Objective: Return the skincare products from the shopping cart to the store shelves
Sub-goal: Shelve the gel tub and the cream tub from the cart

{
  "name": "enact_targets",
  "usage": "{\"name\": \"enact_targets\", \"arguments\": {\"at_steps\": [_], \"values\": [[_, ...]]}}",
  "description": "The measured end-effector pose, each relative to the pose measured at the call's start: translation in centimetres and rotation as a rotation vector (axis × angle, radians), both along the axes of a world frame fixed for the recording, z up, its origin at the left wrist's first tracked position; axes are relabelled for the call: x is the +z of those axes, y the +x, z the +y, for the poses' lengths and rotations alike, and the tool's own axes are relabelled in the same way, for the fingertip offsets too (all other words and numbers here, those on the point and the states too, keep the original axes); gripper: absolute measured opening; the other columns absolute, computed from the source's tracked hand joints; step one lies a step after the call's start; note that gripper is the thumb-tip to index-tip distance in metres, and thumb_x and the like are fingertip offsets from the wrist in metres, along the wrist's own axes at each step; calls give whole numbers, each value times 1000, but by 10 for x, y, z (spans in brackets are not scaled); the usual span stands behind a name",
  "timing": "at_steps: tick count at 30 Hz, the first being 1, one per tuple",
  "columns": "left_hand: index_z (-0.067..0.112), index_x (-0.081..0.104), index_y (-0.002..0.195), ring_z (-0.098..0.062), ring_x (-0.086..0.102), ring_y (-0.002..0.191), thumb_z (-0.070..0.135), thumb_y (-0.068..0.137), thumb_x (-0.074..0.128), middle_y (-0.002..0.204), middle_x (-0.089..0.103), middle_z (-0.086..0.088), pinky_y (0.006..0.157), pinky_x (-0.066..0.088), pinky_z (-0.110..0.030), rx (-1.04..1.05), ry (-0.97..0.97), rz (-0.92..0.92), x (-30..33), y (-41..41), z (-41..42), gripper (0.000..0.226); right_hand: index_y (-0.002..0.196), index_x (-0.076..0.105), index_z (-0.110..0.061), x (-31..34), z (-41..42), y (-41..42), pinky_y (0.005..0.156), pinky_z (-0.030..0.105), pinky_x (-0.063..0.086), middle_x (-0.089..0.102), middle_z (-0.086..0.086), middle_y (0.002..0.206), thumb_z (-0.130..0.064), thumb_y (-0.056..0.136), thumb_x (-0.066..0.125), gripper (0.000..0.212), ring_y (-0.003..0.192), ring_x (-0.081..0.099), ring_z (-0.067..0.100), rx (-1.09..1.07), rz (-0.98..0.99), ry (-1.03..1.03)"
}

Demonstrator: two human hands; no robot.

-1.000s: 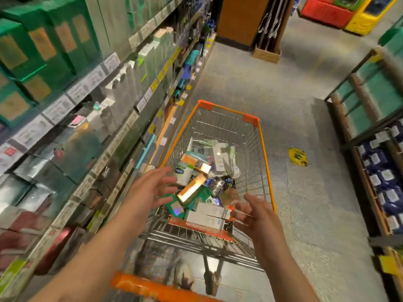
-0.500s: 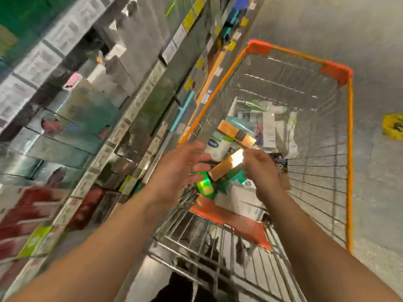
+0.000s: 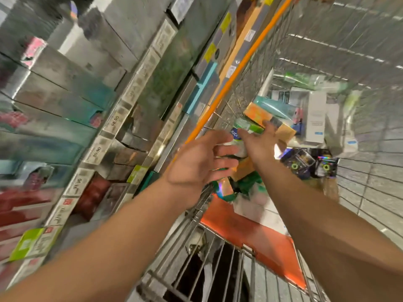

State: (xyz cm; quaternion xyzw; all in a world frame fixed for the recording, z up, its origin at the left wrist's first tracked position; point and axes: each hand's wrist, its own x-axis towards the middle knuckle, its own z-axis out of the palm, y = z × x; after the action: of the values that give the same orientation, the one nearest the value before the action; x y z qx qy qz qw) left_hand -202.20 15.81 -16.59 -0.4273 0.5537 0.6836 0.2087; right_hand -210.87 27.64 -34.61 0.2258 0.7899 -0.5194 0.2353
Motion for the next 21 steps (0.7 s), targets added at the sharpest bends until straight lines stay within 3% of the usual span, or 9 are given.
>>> {"name": "enact_targets", "arguments": {"at_steps": [2,5,7,9,13,15,18,21], "values": [[22,70,95,-16,70,68,39,92,64,84,76,2,72,57,-31,2,-3,-19,-4,-1,0,18,156,31,-17,-10,-8,-7,85,24,37,52,-9,94,-37,89,78,85,89,53,8,41,-66,1],[20,70,97,-20,70,74,34,103,53,85,76,0,80,56,-36,24,-14,-67,-7,2,4,23,144,31,-21,-27,-20,-13,82,31,41,55,10,121,-44,80,82,85,105,57,25,42,-113,4],[17,70,100,-27,70,85,31,104,51,96,77,-7,91,57,-44,28,-9,-103,-6,6,8,24,135,31,-19,-33,-25,-17,75,31,43,54,10,120,-39,81,84,78,97,55,25,13,-111,4],[15,70,105,-30,69,93,30,104,51,108,77,-13,98,55,-47,12,1,-125,-3,11,11,23,127,31,-21,-36,-27,-20,79,34,47,55,11,121,-39,81,86,74,96,56,26,-29,-102,13],[13,68,121,-32,69,95,30,106,50,116,75,-14,95,56,-43,-23,-1,-139,4,20,12,29,117,29,-28,-28,-26,-8,83,37,47,54,12,125,-47,72,89,77,106,58,31,-101,-39,43],[12,67,125,-37,71,105,29,106,49,116,75,-13,95,57,-42,-43,-8,-138,8,22,9,31,120,34,-26,-21,-22,-1,91,38,48,54,9,122,-50,68,89,80,107,58,29,-178,9,45],[12,66,127,-33,71,111,30,107,47,117,75,-10,87,60,-38,-61,-30,-110,17,23,3,32,129,40,-18,-2,-15,12,91,28,43,47,-5,111,-40,73,89,78,103,51,21,-242,74,68],[16,67,126,-26,72,107,33,106,48,114,76,-5,83,60,-33,-85,-64,-47,31,27,-2,32,119,37,-29,24,-9,29,94,38,54,52,1,116,-42,61,91,80,103,62,24,-317,123,-40]]}}
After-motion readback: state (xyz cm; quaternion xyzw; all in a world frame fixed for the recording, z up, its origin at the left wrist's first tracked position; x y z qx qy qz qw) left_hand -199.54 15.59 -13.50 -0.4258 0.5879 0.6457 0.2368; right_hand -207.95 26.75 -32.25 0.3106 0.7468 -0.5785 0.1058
